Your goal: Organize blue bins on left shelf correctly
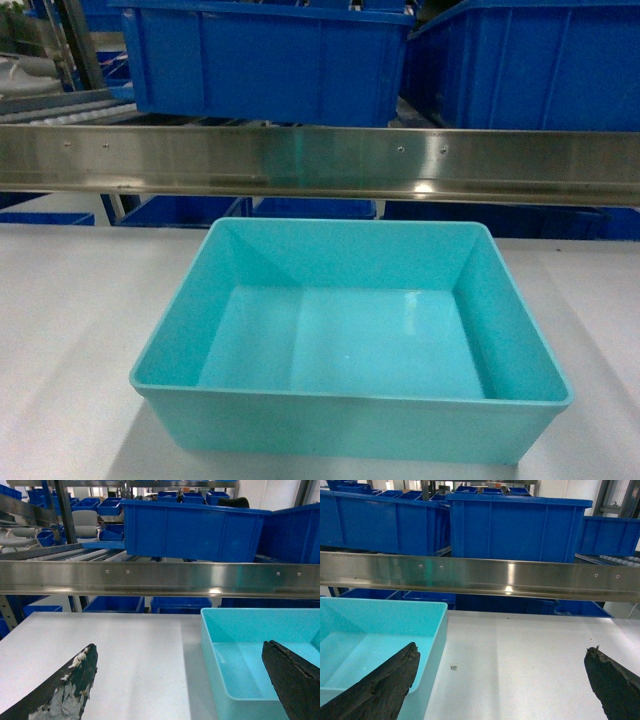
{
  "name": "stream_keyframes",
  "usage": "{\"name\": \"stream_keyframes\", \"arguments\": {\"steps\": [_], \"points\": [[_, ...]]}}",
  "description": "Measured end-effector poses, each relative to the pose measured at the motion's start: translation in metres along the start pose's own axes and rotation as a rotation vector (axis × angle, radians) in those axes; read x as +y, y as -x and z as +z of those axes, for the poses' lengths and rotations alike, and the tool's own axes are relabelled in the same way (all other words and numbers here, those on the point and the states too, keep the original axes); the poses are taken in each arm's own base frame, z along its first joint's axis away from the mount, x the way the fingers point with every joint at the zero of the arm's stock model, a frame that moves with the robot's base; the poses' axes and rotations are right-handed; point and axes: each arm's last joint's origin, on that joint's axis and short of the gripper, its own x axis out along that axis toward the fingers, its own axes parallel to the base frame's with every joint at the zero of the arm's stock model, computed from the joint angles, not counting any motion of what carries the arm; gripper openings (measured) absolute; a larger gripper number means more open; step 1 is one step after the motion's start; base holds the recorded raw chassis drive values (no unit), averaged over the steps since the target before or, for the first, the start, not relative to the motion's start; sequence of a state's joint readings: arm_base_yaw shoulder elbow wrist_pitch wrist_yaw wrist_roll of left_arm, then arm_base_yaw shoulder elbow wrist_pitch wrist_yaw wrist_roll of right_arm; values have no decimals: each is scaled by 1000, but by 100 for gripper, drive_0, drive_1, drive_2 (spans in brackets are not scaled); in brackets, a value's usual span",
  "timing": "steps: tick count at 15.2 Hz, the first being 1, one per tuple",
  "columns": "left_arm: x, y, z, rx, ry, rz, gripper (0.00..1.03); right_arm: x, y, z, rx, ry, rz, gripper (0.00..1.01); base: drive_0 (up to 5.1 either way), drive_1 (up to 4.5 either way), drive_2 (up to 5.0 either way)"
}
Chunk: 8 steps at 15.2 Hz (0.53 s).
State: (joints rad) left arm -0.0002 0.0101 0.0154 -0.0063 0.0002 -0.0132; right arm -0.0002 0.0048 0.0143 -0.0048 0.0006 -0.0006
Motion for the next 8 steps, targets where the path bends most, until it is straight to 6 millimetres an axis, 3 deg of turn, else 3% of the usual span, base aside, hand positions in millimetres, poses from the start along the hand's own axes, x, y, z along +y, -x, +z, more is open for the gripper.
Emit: {"name": "stream_keyframes", "arguments": {"steps": [8], "points": [[0,0,0,0,0,0,98,0,0,0,0,0,0,98,0,0,0]]}}
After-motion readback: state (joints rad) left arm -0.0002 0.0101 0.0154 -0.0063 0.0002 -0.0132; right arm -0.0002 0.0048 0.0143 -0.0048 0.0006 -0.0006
